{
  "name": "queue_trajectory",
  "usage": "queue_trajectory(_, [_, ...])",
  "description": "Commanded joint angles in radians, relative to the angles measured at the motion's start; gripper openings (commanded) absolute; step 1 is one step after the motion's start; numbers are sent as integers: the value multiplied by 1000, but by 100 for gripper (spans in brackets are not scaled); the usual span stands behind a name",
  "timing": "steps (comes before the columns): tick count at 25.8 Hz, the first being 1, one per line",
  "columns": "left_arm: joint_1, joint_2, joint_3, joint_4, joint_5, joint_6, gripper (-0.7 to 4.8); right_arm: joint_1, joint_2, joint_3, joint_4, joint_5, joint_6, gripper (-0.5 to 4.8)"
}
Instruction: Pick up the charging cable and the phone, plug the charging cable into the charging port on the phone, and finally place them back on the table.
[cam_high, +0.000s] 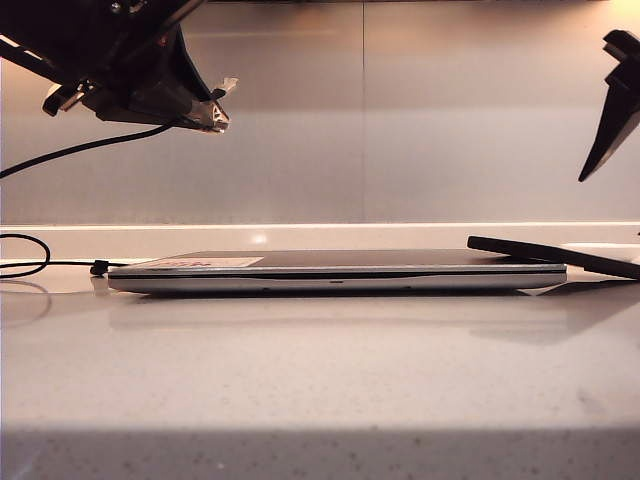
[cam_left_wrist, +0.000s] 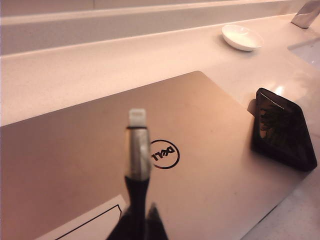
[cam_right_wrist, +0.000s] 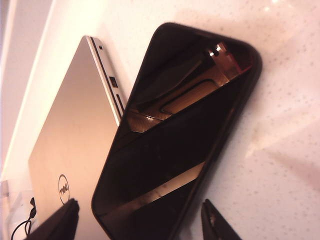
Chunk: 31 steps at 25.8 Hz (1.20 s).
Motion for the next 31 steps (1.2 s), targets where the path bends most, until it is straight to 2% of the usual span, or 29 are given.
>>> queue_trajectory(1, [-1,-2,3,28,2,1,-6,-30,18,-35,61,-82,10,337])
queue_trajectory(11, [-1,-2,3,29,2,1,-6,-36,21,-170,257,-111,163,337])
queue_trajectory(20, [-1,-2,3,29,2,1,-6,-34,66,-186,311,-90,163,336])
queue_trajectory(31, [-1,-2,3,29,2,1,-6,-27,226,-186,459,-110,163,335])
